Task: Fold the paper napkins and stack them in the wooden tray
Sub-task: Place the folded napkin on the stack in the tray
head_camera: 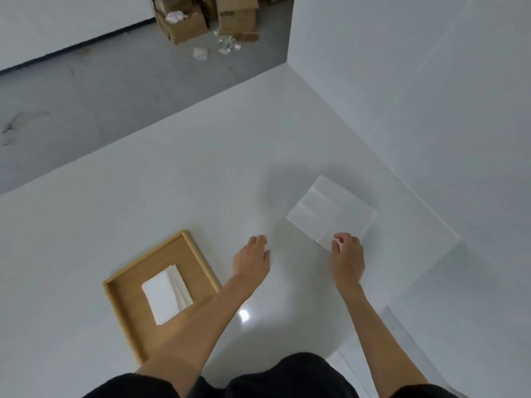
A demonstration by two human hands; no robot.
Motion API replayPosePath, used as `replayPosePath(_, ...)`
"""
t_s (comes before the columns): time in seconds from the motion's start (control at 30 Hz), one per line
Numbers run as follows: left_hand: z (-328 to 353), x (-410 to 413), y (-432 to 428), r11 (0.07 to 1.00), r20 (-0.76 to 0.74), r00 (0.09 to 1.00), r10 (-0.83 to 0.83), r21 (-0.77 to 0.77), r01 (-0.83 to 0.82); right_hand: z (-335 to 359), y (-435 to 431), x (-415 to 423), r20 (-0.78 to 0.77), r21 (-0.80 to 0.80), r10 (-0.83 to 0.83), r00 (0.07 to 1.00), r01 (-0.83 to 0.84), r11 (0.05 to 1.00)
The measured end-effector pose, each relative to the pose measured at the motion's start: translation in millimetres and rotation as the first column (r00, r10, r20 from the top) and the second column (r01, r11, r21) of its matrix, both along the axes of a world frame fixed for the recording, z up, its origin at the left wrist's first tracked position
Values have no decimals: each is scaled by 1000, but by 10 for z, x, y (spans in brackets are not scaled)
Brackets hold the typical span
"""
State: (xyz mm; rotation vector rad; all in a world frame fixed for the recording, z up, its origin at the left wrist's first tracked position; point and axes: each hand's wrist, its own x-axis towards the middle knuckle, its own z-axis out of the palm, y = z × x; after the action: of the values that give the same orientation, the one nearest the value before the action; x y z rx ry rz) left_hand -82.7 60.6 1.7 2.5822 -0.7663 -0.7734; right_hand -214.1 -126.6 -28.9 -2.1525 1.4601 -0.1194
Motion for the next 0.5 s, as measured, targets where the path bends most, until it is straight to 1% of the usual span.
replayPosePath(0.07,-51,-54,-288,999,-46,999,-29,36,30,-58,-83,-65,-83,34,57,995,-54,998)
replayPosePath(0.13,-100,-117,-480,997,-96,995,-20,67,26,-130,-123,-112,-146,88,104,984,-92,992)
replayPosePath(0.23,-164,-222,-591,996,-184,982,48,87,-33,-191,-113,-126,-138,95,113,984,-101,990)
replayPosePath(0.3,-198,-276,-574,991,-296,945,136,53,-126,-195,-41,-96,-127,121,125,984,-109,987)
replayPosePath(0.33,-213,-301,-540,980,-377,907,190,22,-196,-193,21,-82,-114,155,140,984,-121,980)
replayPosePath(0.4,-226,-337,-447,934,-547,787,286,-24,-356,-167,192,-59,-28,271,154,988,-140,952)
replayPosePath(0.43,-228,-348,-393,901,-617,716,327,-24,-433,-144,294,-48,32,343,160,987,-162,925)
replayPosePath(0.5,-246,-382,-287,813,-731,547,407,17,-582,-85,513,-37,131,477,181,975,-222,850)
